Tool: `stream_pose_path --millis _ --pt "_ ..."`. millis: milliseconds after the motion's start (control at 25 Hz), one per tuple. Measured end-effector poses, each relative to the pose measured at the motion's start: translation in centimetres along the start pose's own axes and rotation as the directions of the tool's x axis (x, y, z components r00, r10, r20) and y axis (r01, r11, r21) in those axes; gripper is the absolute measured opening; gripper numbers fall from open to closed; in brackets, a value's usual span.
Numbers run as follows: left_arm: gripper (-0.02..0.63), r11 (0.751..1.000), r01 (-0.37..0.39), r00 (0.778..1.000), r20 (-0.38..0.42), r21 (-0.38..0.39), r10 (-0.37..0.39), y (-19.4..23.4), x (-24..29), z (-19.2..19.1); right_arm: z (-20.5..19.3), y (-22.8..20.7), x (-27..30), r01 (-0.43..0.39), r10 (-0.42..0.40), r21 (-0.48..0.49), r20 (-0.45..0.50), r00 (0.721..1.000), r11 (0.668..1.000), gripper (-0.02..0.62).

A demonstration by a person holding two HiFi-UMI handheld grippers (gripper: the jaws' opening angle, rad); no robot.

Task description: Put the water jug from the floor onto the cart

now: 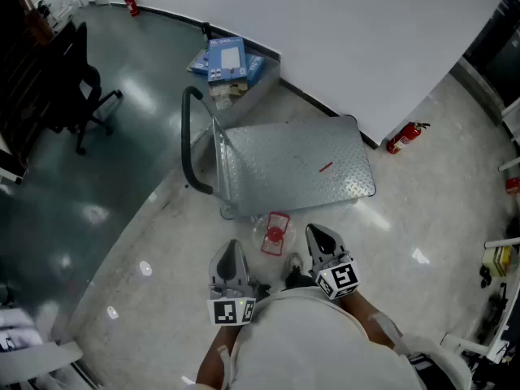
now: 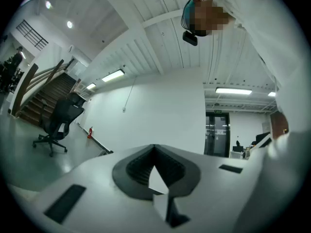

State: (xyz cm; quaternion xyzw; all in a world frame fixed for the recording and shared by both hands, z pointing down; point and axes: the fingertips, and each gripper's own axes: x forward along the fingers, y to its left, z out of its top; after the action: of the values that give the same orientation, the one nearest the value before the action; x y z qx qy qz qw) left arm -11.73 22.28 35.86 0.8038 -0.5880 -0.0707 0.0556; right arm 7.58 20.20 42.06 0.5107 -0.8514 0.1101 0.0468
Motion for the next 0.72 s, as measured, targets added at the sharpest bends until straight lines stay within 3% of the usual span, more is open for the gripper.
stream_pose_path --millis 480,600,680,720 --pt "0.003 1.000 -0.002 1.000 -0.012 -0.009 0.001 0.6 0.1 -0.4 -1.0 0.1 0.6 0.006 -0.006 -0.002 -0.033 0.999 1.000 0.011" --pt "0.003 1.000 -0.007 1.000 -0.020 -0.012 0.007 1.0 0.1 -0.5 -3.2 -0.4 2.4 0.003 -0.010 -0.040 -0.163 0.987 0.999 0.012" --pt "0.003 1.000 -0.011 1.000 -0.028 -0.011 0.011 1.4 0.3 -0.6 -6.1 -0.4 4.9 -0.055 0.034 -0.055 -0.323 0.946 0.997 0.017" --pt "0.003 1.000 -0.014 0.999 -0.033 -0.012 0.013 1.6 0.5 -0.8 -8.1 -0.2 6.3 -0.098 0.066 -0.058 -0.410 0.910 0.993 0.032"
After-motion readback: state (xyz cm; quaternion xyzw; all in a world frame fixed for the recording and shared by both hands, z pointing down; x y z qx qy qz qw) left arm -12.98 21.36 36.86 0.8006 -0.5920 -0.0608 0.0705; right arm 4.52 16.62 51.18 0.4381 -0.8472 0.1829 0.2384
